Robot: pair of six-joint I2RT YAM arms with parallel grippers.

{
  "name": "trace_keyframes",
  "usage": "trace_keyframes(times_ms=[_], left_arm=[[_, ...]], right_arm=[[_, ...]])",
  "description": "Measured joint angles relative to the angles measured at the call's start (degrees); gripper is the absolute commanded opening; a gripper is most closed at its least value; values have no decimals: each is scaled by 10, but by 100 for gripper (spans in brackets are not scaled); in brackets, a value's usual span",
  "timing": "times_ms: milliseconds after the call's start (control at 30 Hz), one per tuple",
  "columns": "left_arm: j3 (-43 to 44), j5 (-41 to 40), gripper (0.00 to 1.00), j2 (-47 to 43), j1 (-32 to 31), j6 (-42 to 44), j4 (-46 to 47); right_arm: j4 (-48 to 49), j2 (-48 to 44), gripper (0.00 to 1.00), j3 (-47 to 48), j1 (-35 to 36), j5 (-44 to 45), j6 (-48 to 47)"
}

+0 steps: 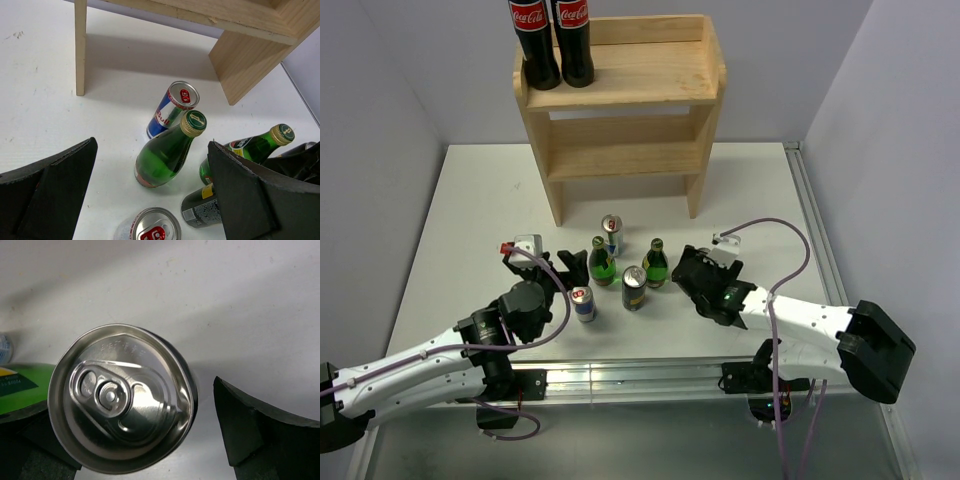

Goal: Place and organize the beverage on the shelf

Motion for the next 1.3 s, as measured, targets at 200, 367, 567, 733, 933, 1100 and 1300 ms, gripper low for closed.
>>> trace_keyframes(times_ms=[200, 367, 567, 733, 933, 1100, 1300], left_arm=[[-14, 0, 99, -5, 0, 0, 7], [-21, 0, 99, -2, 0, 0, 19], [-23, 0, 99, 4, 0, 1, 30], [-25, 0, 99, 3, 0, 1, 34], [-34, 0, 99, 1, 0, 0, 35], [-34, 0, 99, 3, 0, 0, 35], [-34, 0, 99, 4, 0, 0, 33]], right_arm=[[33, 42, 96, -2, 0, 43, 20], [65, 87, 88, -2, 0, 79, 28], [91, 132, 56, -2, 0, 112, 31], [98, 136, 26, -2, 0, 118, 23], [11, 101, 0, 41, 6, 105, -3], [-85, 47, 0, 200, 12, 97, -68], [-134, 42, 0, 482, 15, 96, -217]])
